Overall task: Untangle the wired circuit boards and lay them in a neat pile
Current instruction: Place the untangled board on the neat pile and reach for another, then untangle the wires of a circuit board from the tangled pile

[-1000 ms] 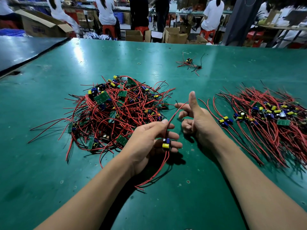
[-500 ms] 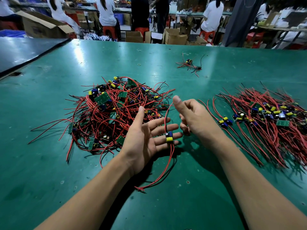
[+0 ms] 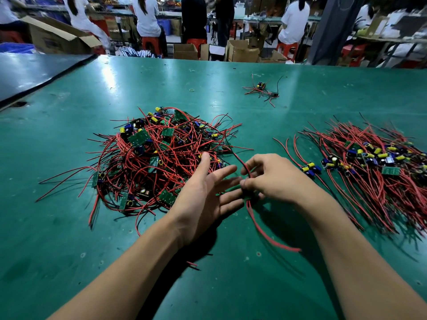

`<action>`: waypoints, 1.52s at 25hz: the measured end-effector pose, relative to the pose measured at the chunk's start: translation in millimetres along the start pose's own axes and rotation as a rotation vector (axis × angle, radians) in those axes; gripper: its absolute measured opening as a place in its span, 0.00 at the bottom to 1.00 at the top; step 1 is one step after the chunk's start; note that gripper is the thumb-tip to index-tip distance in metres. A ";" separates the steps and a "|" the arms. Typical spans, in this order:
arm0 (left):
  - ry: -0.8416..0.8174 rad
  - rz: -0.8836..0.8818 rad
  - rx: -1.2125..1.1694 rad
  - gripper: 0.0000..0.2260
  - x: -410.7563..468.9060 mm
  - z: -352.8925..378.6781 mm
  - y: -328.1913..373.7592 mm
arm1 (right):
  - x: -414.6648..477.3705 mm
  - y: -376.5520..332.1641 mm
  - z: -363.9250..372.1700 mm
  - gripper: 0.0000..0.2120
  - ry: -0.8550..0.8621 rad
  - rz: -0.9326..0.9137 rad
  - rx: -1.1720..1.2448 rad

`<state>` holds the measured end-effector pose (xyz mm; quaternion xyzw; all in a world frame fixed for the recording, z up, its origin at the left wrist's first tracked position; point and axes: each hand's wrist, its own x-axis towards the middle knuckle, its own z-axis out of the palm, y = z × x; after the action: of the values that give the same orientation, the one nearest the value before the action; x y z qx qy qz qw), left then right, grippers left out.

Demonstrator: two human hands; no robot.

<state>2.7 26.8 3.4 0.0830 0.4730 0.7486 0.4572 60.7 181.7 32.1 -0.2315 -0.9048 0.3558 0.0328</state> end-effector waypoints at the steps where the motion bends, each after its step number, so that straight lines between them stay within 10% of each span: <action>1: 0.024 0.007 0.043 0.29 -1.1 1.5 -1.6 | 2.9 6.0 -4.4 0.07 0.035 0.052 -0.028; 8: 0.080 0.095 0.099 0.12 -9.3 6.3 -4.9 | 8.3 41.2 -32.3 0.20 0.535 0.157 -0.321; 13: 0.075 0.216 0.261 0.09 -14.3 7.9 -5.9 | 10.2 19.3 10.8 0.09 0.267 -0.044 -0.269; 19: 0.301 0.729 1.191 0.08 -14.1 -4.4 -13.3 | 12.1 37.9 -2.7 0.11 0.407 0.186 -0.320; 26: 0.399 0.654 1.310 0.13 -10.0 -10.5 -12.8 | 7.9 42.1 -10.0 0.16 0.412 0.271 -0.480; 38: 0.369 0.797 1.219 0.03 -12.6 -8.6 -10.7 | 18.7 21.6 37.6 0.26 0.112 -0.279 -0.162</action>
<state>11.6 13.2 -5.8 0.3596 0.8068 0.4647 -0.0624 44.1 180.1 -12.1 -0.1250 -0.9506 0.2605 0.1135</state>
